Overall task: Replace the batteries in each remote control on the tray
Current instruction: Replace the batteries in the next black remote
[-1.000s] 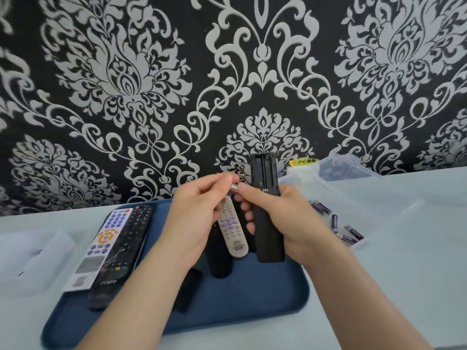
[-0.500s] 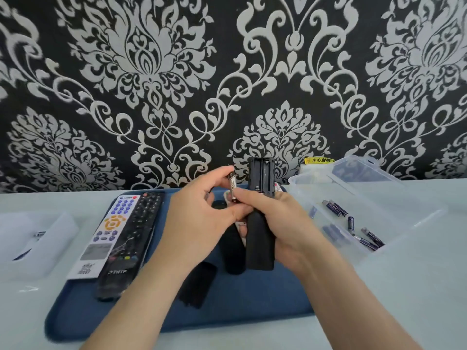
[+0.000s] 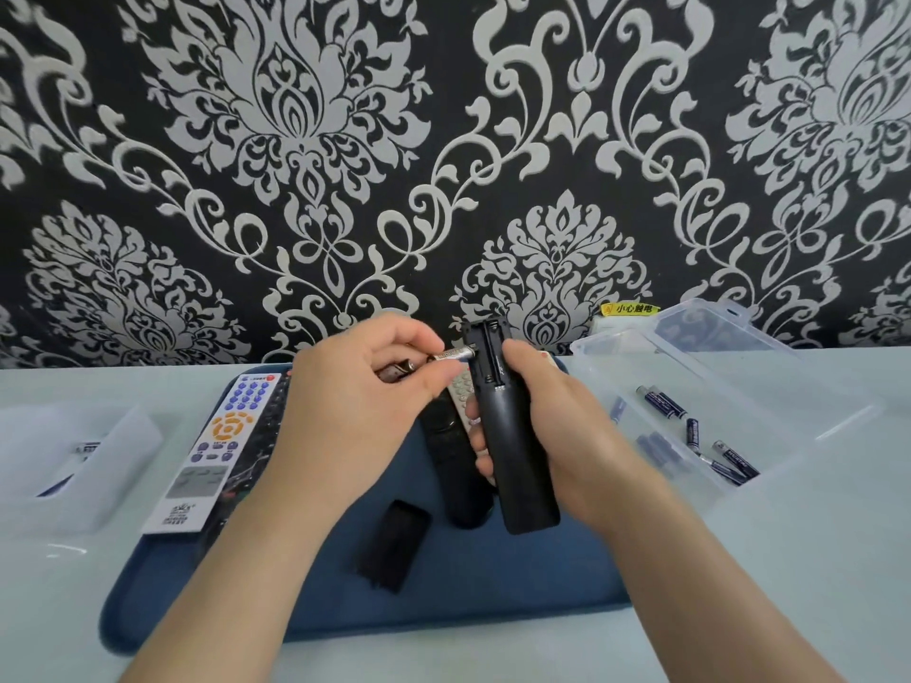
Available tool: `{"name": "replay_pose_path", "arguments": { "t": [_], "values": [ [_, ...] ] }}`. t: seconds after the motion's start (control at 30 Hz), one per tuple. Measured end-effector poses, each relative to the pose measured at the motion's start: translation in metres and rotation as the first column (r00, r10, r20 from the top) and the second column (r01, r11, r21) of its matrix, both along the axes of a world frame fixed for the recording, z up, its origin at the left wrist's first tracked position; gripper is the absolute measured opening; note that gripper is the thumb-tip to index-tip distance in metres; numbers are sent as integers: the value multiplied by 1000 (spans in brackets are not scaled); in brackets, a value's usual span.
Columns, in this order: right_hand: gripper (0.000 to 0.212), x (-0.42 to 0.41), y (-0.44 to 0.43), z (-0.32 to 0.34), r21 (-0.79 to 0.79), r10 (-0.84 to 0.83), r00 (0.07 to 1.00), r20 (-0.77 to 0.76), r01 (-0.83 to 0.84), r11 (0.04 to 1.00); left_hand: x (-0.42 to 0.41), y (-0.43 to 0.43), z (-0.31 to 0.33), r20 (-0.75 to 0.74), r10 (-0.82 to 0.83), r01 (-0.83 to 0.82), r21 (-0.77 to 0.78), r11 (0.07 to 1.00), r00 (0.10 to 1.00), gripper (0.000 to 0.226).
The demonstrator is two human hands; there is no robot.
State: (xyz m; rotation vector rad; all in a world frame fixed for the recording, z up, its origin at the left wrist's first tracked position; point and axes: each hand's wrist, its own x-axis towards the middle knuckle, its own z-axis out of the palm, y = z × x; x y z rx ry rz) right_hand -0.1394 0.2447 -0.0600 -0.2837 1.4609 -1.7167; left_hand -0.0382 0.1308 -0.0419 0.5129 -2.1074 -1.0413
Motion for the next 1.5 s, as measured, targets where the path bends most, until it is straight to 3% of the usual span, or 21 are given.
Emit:
{"name": "replay_pose_path", "arguments": {
  "t": [0.13,0.3,0.7,0.83,0.97,1.03,1.07,1.1,1.13,1.17,1.2,1.23,1.27,1.33,1.4,1.5],
  "values": [
    [31,4,-1,-3,53,56,966,-254,-44,998,1,-3,-1,-1,64,-64,-41,997,998,8],
    [30,7,-6,-6,56,112,903,-414,-98,994,0,-4,-3,-30,121,-124,-170,978,992,18],
    [36,12,-6,-5,-83,57,957,-283,-84,993,-11,-8,-24,-151,65,-120,-398,909,986,21],
    [33,12,-7,-6,-116,10,963,-271,-43,992,-12,-6,-39,-85,79,-114,-596,795,993,26],
    [28,12,-8,-6,-108,-8,943,-332,-29,994,-8,-5,-41,-33,91,-92,-624,776,995,32],
    [27,11,-7,-5,-115,-23,935,-354,-20,993,-6,-3,-38,1,12,-10,-522,853,1000,33],
    [26,11,-7,-3,-117,-31,929,-369,-13,993,-5,0,-35,-2,-52,47,-392,919,999,34],
    [24,10,-6,-1,-113,-39,923,-382,-4,994,-6,4,-32,-30,-116,109,-171,979,993,35],
    [24,10,-5,0,-106,-48,918,-393,7,994,-7,9,-26,-88,-162,174,145,974,983,37],
    [23,10,-5,0,-95,-54,913,-404,17,995,-8,12,-22,-178,-178,242,461,854,968,39],
    [23,10,-5,0,-81,-58,908,-415,26,996,-9,11,-19,-272,-164,309,668,677,948,42],
    [22,10,-5,-1,-64,-59,904,-423,35,997,-9,9,-18,-349,-138,368,771,519,927,44],
    [22,10,-5,-2,-50,-58,906,-419,41,998,-9,6,-17,-399,-115,410,818,403,910,46],
    [23,9,-6,-1,-35,-40,933,-359,29,999,-8,1,-16,-474,-96,481,833,273,875,44],
    [24,7,-5,2,-41,-9,969,-245,-1,999,-7,2,-13,-500,-79,504,832,232,862,36],
    [30,4,-5,2,-74,42,993,-115,-50,996,-7,4,-12,-495,-56,492,831,259,867,25]
  ]
}}
